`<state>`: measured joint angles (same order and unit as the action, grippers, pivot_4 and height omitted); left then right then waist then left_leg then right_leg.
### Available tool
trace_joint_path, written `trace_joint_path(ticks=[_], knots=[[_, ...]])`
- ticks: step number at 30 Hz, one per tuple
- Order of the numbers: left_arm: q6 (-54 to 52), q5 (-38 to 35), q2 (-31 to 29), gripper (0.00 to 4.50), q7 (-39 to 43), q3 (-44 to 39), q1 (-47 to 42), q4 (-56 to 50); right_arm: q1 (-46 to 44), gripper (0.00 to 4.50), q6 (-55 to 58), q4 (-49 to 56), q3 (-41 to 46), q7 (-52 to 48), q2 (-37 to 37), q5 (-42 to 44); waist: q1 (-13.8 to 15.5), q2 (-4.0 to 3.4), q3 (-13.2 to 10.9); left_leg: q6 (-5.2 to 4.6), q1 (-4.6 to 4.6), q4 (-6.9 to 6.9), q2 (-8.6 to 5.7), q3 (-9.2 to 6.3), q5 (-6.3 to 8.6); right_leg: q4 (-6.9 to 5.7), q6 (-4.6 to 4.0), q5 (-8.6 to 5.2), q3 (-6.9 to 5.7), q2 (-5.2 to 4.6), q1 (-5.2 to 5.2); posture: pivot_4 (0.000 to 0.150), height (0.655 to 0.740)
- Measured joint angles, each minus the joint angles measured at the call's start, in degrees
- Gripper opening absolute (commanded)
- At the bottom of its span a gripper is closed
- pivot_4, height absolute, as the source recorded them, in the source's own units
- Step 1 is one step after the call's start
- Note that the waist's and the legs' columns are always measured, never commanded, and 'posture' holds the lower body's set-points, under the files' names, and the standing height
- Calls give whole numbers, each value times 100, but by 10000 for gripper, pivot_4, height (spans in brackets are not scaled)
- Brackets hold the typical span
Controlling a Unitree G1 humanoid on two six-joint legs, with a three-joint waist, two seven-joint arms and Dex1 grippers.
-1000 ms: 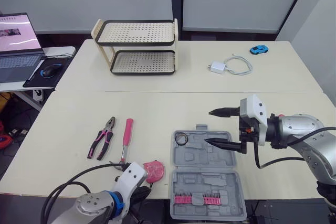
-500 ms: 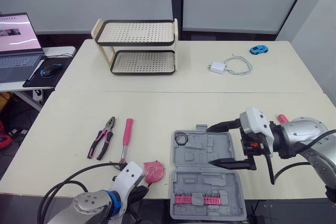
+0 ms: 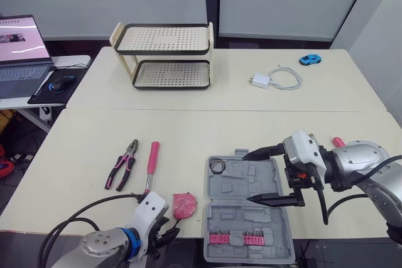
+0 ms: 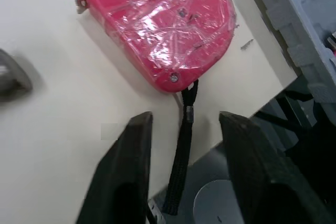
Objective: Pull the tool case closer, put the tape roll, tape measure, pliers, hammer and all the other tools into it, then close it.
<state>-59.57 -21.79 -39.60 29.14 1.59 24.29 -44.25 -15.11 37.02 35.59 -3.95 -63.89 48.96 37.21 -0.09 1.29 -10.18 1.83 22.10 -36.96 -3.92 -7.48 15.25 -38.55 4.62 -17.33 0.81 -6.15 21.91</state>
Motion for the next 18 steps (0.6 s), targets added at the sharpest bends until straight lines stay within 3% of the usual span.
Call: trace_joint_path(ticks=[5,11,14,18], knots=[[1,-242,-444,44867,391,-669,315,-122,-81,45000,-6,-81,-93,46,-86,-10,0,2,-1,0,1,0,2,2,0,3,-1,0,0,0,1,1500,7400],[267,-880,-1048,44867,1544,-2269,633,-331,-111,45000,-60,-122,-178,59,-183,-12,1,9,-6,1,2,1,7,5,0,8,-3,-1,-2,2,2,1500,7400],[744,-994,-1120,44867,2112,-2633,741,-307,-109,45000,-106,-195,-178,32,-181,-17,-1,7,-7,1,4,5,11,7,0,28,-11,4,-4,3,-1,1500,7400],[2563,-1164,-821,44867,3588,-2879,661,577,-103,45000,-360,-229,-181,-31,-185,-144,3,1,-9,2,5,11,34,13,0,67,-31,18,-19,16,-13,1500,7400]])
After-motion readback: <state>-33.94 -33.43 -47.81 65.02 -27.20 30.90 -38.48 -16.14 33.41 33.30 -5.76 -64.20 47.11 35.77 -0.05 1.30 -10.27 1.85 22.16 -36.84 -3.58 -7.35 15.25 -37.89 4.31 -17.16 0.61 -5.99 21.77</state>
